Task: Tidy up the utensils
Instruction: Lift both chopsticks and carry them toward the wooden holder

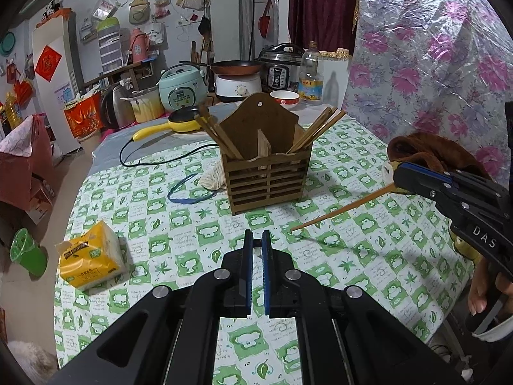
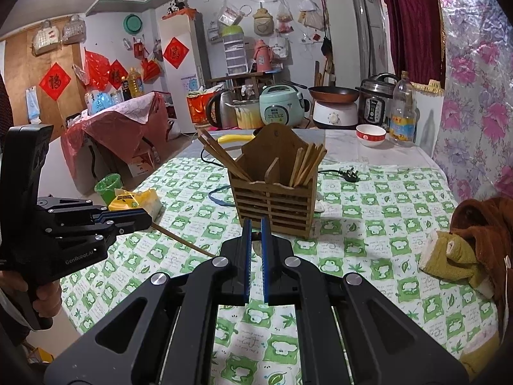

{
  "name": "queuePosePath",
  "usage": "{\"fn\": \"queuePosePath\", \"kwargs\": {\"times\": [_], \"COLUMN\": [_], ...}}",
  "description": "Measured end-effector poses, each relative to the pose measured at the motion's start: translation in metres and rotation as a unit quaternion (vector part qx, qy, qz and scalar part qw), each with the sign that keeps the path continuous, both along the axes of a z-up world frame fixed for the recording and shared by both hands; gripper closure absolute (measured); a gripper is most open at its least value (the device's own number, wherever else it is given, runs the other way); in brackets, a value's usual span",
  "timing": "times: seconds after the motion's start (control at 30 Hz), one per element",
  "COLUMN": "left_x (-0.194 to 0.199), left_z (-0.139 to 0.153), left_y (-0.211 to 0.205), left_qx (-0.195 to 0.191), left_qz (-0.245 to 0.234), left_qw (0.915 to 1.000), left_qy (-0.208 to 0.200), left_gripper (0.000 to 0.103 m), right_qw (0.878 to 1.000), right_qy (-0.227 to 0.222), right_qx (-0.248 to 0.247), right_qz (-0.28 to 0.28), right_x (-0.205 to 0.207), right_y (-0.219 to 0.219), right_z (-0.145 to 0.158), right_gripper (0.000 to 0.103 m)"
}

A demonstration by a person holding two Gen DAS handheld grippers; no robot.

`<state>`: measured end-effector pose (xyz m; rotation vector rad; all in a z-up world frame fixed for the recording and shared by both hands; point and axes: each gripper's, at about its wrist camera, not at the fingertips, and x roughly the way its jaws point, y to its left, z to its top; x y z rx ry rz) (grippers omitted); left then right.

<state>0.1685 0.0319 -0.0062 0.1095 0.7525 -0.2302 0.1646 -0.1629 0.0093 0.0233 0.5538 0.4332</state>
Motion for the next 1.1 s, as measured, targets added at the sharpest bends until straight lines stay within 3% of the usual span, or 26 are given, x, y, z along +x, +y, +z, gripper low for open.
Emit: {"fn": "queuePosePath", "kwargs": {"times": [0.53,0.83,1.1], "left_x": [0.004,0.009,0.009], "left_z": [0.003,0.028,0.055], "left_y": [0.007,0.007,-0.005], "left_qx": [-0.004,-0.014,0.003], "left_qz": [-0.002,-0.03,-0.051], "left_qw": [1.0,0.9994,0.9982], "left_qy": [-0.001,-0.004,-0.031], "left_gripper": [0.097,0.097,0.097], "right_qw": [1.0,1.0,0.999], "right_qy": [-0.011,-0.02,-0.04], "right_qx": [0.006,0.009,0.008], "right_qz": [0.006,0.015,0.02], "right_x": [0.009,0.01,0.012], "right_y": [0.001,-0.001,-0.001], "right_z": [0.014,0.027,0.047], "right_gripper": [0.096,0.096,0.096]}}
